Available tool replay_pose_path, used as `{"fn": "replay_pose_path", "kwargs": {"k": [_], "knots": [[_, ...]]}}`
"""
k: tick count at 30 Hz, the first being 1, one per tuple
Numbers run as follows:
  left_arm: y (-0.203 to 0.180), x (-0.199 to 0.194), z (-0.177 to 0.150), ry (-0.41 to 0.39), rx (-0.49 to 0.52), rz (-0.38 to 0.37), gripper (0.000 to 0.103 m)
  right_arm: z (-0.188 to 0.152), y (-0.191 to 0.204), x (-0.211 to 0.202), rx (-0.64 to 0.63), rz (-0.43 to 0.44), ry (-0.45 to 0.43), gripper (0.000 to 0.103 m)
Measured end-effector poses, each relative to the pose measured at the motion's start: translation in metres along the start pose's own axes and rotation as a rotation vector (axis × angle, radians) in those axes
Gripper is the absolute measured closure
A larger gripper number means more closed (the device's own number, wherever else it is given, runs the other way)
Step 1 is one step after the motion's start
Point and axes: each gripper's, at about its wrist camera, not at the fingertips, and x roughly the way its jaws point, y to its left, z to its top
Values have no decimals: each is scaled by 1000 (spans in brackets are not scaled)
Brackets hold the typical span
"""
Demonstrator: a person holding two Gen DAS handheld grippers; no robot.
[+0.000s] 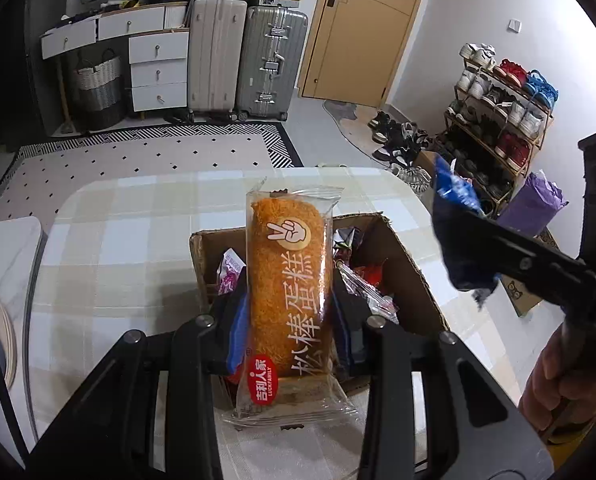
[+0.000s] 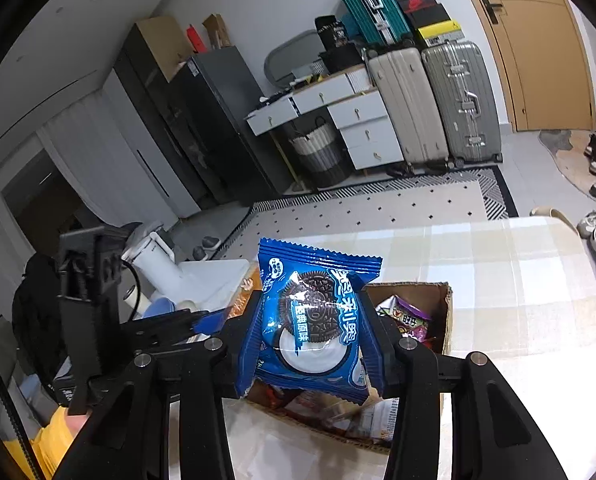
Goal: Organize snacks
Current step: 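Carry the bread bag and Oreo packet over the box with both grippers, then open both grippers to drop the bread bag and Oreo packet into the box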
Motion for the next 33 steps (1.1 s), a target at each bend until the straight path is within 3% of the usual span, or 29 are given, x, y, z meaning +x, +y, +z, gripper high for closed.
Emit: {"fn": "replay_pose_path", "kwargs": {"k": [10, 24, 28, 33], "knots": [[-6, 40, 9, 39, 28, 4, 71, -11, -15, 27, -7, -32, 55, 58], [-3, 61, -1, 78, 33, 11, 70, -19, -25, 42, 0, -61, 99, 58], [-4, 54, -5, 62, 51, 22, 56, -22, -26, 44, 1, -65, 109, 58], [-8, 40, -5, 38, 56, 39, 49, -24, -29, 47, 5, -78, 118, 58]]}}
